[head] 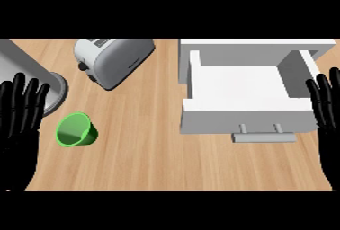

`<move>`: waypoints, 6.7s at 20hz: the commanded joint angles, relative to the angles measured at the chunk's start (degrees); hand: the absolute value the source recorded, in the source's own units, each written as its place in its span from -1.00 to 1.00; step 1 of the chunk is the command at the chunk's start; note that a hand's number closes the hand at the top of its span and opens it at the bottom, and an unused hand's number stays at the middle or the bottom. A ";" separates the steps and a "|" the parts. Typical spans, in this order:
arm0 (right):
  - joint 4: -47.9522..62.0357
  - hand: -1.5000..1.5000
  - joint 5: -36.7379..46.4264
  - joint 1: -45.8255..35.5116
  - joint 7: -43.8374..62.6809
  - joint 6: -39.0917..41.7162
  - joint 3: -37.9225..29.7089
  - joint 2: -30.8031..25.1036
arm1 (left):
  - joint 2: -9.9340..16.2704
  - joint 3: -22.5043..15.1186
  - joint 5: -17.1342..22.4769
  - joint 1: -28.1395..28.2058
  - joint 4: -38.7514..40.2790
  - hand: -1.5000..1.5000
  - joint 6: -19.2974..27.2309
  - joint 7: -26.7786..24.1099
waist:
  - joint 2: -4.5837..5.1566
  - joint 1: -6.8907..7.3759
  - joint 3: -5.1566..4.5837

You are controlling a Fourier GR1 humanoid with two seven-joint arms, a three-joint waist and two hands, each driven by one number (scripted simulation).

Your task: Pick up the cup, place it into the drawer and close the drawer

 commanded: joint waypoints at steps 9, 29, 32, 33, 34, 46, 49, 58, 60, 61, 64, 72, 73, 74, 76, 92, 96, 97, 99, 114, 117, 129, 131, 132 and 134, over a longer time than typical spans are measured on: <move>3.28 -1.00 -1.73 1.42 2.12 5.72 5.23 -0.29 | 7.31 14.86 26.31 1.13 13.77 -1.00 -12.18 4.88 | -1.06 1.14 0.82; 11.63 -1.00 -5.34 -10.35 5.36 8.91 -2.27 -1.61 | 11.49 18.95 14.36 -8.31 52.52 -1.00 -17.00 -13.37 | -1.15 0.53 0.85; 13.19 -1.00 -5.03 -10.64 3.69 9.52 -3.65 -2.18 | 10.76 17.76 11.50 -5.16 54.50 -1.00 -17.35 -17.04 | -1.19 0.73 0.87; 11.26 -1.00 -5.11 -9.90 4.40 9.03 -2.87 -1.50 | 12.92 18.44 9.47 -9.55 62.87 -1.00 -17.82 -20.29 | -1.11 0.33 0.84; 10.65 -1.00 -4.54 -12.59 6.79 8.26 -3.01 -1.77 | 10.18 17.07 9.44 -8.57 61.02 -1.00 -16.49 -21.12 | -1.19 0.64 0.86; 11.34 -1.00 -8.82 -14.24 7.77 10.93 -7.43 -4.08 | 15.30 18.24 0.77 -21.81 99.98 -1.00 -17.18 -45.27 | -0.89 -0.32 0.74; 12.94 -1.00 -3.07 -14.17 5.12 8.28 -1.93 -0.10 | 15.38 18.54 -0.19 -24.92 105.65 -1.00 -15.90 -48.85 | -0.76 -0.44 0.70; 13.58 -1.00 -6.61 -16.13 7.47 10.70 -4.86 -2.69 | 17.32 19.16 -0.45 -24.39 110.24 -1.00 -18.54 -54.68 | -0.53 -0.73 0.59; 14.22 -1.00 -5.78 -12.97 4.20 11.50 -4.63 -2.28 | 14.47 18.42 -1.20 -24.83 109.60 -1.00 -15.26 -56.16 | -0.57 -0.89 0.62; 12.41 -1.00 -3.57 -14.73 7.29 8.10 -2.31 -0.02 | 15.64 19.25 -0.56 -25.76 110.28 -1.00 -15.82 -55.17 | -0.52 -0.98 0.56; 13.61 -1.00 -7.32 -15.34 7.33 11.79 -5.83 -3.58 | 15.44 18.65 -1.21 -26.16 110.23 -1.00 -16.25 -56.07 | -0.59 -0.83 0.63; 15.15 -1.00 -9.04 -15.96 6.33 12.27 -8.45 -4.42 | 14.68 18.10 -2.05 -27.09 111.05 -1.00 -18.36 -57.25 | -0.28 -1.40 0.54; 13.46 -1.00 -5.71 -15.63 7.28 10.15 -5.21 -2.47 | 12.56 18.33 -1.67 -28.05 111.23 -1.00 -17.35 -56.68 | -0.44 -1.17 0.56; 14.59 -1.00 -6.68 -15.89 6.26 11.07 -5.87 -2.81 | 14.39 18.20 -1.73 -26.69 111.77 -1.00 -21.30 -56.47 | -0.22 -1.30 0.50; 10.76 -1.00 -8.04 -15.19 9.81 11.48 -6.48 -4.19 | 13.43 19.22 -0.18 -28.12 111.09 -1.00 -24.30 -55.70 | -0.47 -1.96 0.44; 13.73 -1.00 -8.98 -16.61 8.72 12.32 -7.99 -4.85 | 3.24 23.46 0.97 -30.01 104.36 1.00 7.51 -68.68 | -0.71 -0.94 0.69; 18.15 -1.00 -6.20 -16.81 4.09 11.33 -7.48 -3.36 | 2.41 22.41 2.19 -32.01 102.19 1.00 -7.07 -68.19 | -0.69 0.05 0.75; 14.63 -1.00 -7.21 -14.18 5.20 11.87 -7.69 -3.69 | 4.10 22.15 2.08 -33.02 101.57 1.00 -8.25 -67.21 | -0.90 -0.65 0.75; 14.88 -1.00 -6.41 -14.21 6.68 11.89 -7.24 -4.27 | 2.12 19.63 0.74 -33.35 99.60 1.00 -8.88 -66.41 | -1.15 -0.02 0.82; 17.65 -1.00 -7.76 -15.12 4.96 12.24 -10.33 -5.09 | -4.72 7.83 2.94 -52.54 79.01 1.00 0.43 -35.26 | -1.53 0.78 0.95; 16.31 -1.00 -7.33 -16.25 7.32 10.87 -9.48 -4.44 | -4.76 4.24 6.23 -56.22 74.65 1.00 5.24 -26.59 | -1.58 0.56 0.93; 18.33 -1.00 -5.44 -16.98 3.73 11.71 -8.13 -4.04 | -4.80 -5.38 10.97 -76.12 89.40 1.00 21.22 -12.21 | -0.52 -2.05 0.97; 14.02 -1.00 -5.15 -15.36 6.54 10.70 -6.95 -3.28 | -4.80 -7.48 12.07 -75.97 93.37 1.00 21.99 -13.51 | -0.47 -3.22 0.95; 18.30 -1.00 -7.30 -17.38 4.59 12.77 -9.16 -4.88 | -4.80 -6.98 12.58 -78.88 94.86 1.00 22.22 -11.57 | -0.30 -2.88 0.98; 21.13 -1.00 -5.68 -18.46 1.33 12.58 -8.19 -3.94 | -4.80 -10.58 14.08 -79.87 97.22 1.00 23.56 -9.89 | 0.00 -3.82 1.03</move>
